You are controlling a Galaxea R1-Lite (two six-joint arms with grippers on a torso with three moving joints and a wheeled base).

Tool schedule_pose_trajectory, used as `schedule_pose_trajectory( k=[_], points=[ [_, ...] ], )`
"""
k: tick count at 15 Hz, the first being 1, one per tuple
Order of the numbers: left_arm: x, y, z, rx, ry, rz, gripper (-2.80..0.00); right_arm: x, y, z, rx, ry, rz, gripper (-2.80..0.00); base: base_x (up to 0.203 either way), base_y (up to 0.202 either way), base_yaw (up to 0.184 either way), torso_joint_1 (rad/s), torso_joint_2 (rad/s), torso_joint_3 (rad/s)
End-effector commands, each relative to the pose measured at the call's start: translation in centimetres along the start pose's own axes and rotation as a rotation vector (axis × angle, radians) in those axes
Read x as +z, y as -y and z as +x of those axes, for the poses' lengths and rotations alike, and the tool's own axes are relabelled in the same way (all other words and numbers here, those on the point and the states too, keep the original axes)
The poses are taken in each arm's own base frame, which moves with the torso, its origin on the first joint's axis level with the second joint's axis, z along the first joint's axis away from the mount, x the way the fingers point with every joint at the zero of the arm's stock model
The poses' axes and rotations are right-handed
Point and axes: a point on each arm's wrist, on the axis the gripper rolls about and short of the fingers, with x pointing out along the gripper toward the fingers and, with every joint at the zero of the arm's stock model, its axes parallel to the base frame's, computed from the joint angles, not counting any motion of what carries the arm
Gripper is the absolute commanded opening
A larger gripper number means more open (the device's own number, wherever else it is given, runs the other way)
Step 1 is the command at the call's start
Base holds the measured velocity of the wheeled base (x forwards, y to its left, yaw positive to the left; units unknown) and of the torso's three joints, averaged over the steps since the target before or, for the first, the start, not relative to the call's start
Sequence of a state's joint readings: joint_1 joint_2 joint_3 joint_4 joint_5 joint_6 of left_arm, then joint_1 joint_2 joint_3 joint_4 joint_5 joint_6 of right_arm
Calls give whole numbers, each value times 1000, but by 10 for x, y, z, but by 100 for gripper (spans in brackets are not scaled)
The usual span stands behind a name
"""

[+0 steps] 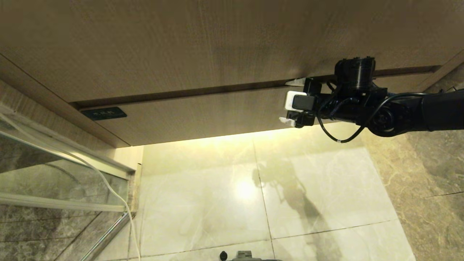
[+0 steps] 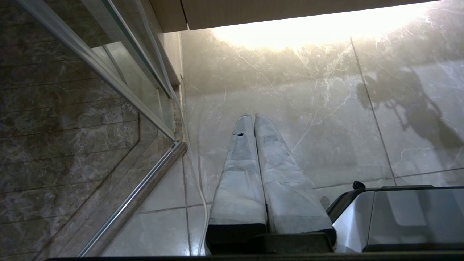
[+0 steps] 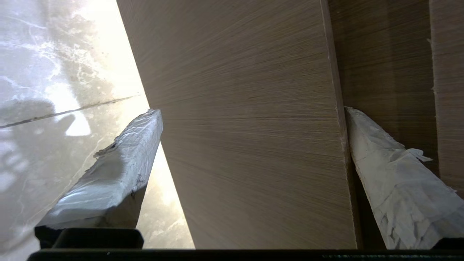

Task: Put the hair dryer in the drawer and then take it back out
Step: Pull open the drawer

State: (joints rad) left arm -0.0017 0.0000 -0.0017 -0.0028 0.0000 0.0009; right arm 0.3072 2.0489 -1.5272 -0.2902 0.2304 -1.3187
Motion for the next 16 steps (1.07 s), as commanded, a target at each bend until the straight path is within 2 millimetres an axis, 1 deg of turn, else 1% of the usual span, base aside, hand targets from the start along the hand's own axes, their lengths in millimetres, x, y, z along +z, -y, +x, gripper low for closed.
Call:
schedule_pose_trajectory(
  k=[1, 12, 16],
  points=[
    [0, 0, 0, 0, -1, 1, -280, -5, -13, 1, 107, -30, 27, 0, 0, 0, 0, 0, 0, 0],
    [0, 0, 0, 0, -1, 0, -280, -18, -17, -11, 183, -93, 57, 0, 0, 0, 0, 0, 0, 0],
    [0, 0, 0, 0, -1, 0, -280, -19, -18, -20, 224, -114, 69, 0, 0, 0, 0, 0, 0, 0]
  ],
)
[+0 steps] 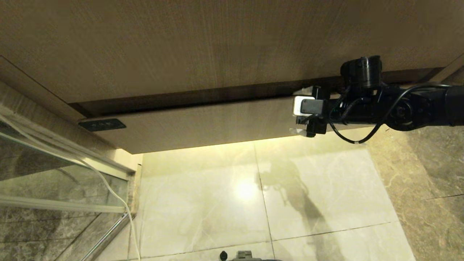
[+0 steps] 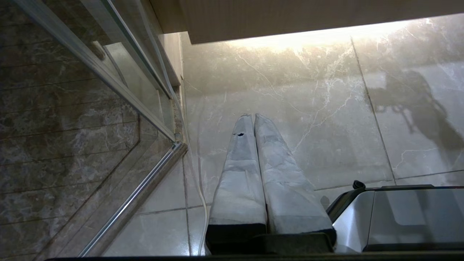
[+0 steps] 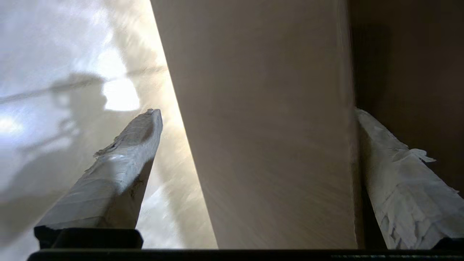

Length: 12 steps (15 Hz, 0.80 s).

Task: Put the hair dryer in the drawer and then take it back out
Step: Pull open the drawer

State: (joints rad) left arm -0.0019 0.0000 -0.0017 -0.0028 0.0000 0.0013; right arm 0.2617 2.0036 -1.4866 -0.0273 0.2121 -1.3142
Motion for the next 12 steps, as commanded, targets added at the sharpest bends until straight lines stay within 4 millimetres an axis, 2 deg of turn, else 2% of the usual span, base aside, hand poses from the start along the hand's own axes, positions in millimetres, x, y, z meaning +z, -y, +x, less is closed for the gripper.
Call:
schedule_pose_trajectory(
  k=[1, 5, 8, 10, 12],
  points=[
    [0, 0, 0, 0, -1, 0, -280, -1, -1, 1, 4, 4, -7, 0, 0, 0, 0, 0, 0, 0],
    [0, 0, 0, 0, -1, -1, -280, -3, -5, -1, 33, -46, 18, 0, 0, 0, 0, 0, 0, 0],
    [0, 0, 0, 0, -1, 0, -280, -6, -19, -4, 168, -83, 87, 0, 0, 0, 0, 0, 0, 0],
    [0, 0, 0, 0, -1, -1, -280, -5, -34, -22, 322, -100, 182, 0, 0, 0, 0, 0, 0, 0],
    [0, 0, 0, 0, -1, 0, -280, -8, -43, -39, 365, -118, 227, 0, 0, 0, 0, 0, 0, 0]
  ],
)
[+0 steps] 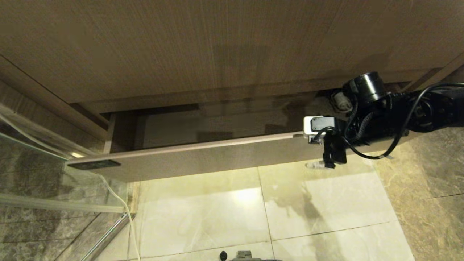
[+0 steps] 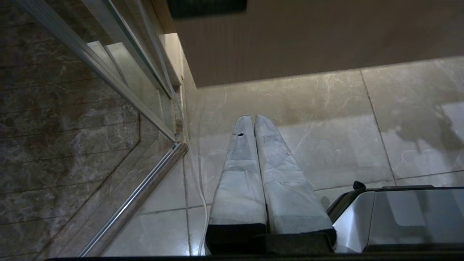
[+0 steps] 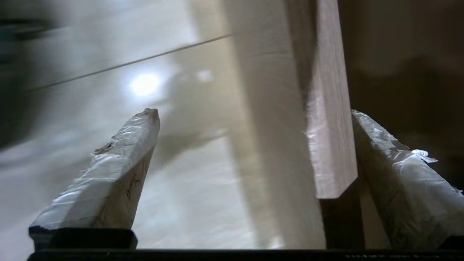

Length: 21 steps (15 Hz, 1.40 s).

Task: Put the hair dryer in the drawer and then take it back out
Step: Pull open the drawer

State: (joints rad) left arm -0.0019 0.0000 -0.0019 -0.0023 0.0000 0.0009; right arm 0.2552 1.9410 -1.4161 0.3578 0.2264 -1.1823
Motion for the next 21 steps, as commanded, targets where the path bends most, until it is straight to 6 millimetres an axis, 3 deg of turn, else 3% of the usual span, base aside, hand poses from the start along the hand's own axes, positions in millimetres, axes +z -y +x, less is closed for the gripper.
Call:
schedule_pose_trajectory(
  k=[1, 6, 14, 19, 20, 21],
  points=[
    [0, 0, 0, 0, -1, -1, -280, -8, -9, -19, -1, -11, 44, 0, 0, 0, 0, 0, 0, 0],
    [0, 0, 0, 0, -1, 0, -280, -15, -27, -49, 12, 15, 324, 0, 0, 0, 0, 0, 0, 0],
    [0, 0, 0, -1, -1, 0, -280, -24, -99, -164, -95, 44, 528, 0, 0, 0, 0, 0, 0, 0],
    [0, 0, 0, 0, 0, 1, -280, -33, -130, -198, -162, 37, 667, 0, 0, 0, 0, 0, 0, 0],
    [0, 0, 0, -1, 0, 1, -280, -34, -130, -198, -171, 32, 675, -280, 0, 0, 0, 0, 0, 0],
    [0, 0, 0, 0, -1, 0, -280, -36, -129, -199, -191, 24, 689, -280, 0, 0, 0, 0, 0, 0]
  ],
)
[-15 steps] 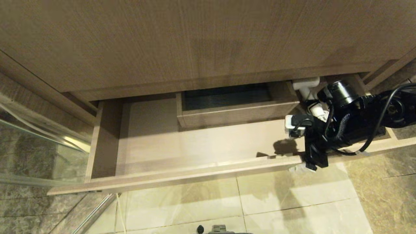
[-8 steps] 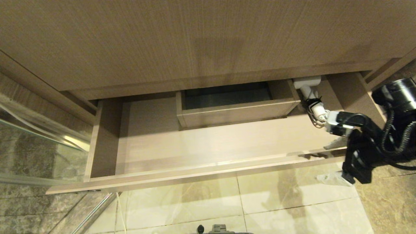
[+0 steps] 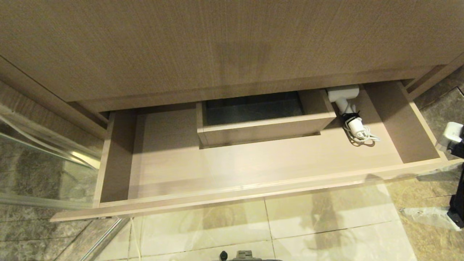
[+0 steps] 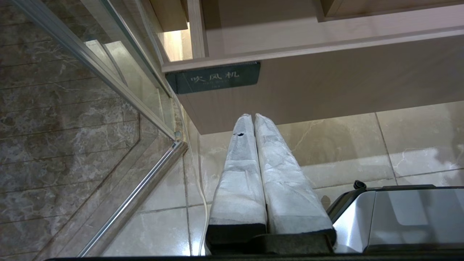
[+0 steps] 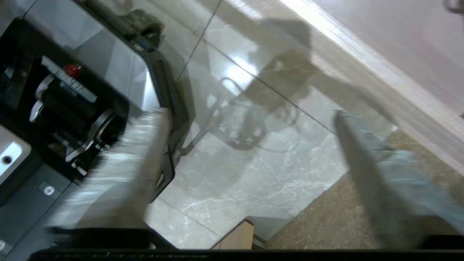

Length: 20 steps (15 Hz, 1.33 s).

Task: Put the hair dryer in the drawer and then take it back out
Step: Pull open the drawer

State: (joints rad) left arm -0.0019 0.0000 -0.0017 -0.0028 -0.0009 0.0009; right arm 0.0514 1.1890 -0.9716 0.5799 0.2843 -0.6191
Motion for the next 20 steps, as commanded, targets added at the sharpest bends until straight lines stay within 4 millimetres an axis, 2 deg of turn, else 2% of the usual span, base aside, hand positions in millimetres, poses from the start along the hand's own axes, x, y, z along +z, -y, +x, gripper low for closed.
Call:
schedule_pose_trajectory(
  k=[1, 8, 11, 13, 15, 20],
  points=[
    [0, 0, 0, 1, -1, 1, -280, -5, 2, -14, -65, 20, 26, -280, 0, 0, 0, 0, 0, 0],
    [0, 0, 0, 0, -1, 1, -280, -12, 19, -29, -210, 19, 217, -280, 0, 0, 0, 0, 0, 0],
    [0, 0, 0, -1, 0, 1, -280, -6, 27, -28, -222, 38, 289, -280, 0, 0, 0, 0, 0, 0],
    [0, 0, 0, 1, -1, 1, -280, -1, 40, -22, -262, 42, 314, -280, 0, 0, 0, 0, 0, 0],
    [0, 0, 0, 1, -1, -1, -280, 2, 55, -14, -382, -7, 329, -280, 0, 0, 0, 0, 0, 0],
    [0, 0, 0, 1, -1, 1, -280, 12, 97, 21, -568, -12, 393, -280, 0, 0, 0, 0, 0, 0]
  ],
)
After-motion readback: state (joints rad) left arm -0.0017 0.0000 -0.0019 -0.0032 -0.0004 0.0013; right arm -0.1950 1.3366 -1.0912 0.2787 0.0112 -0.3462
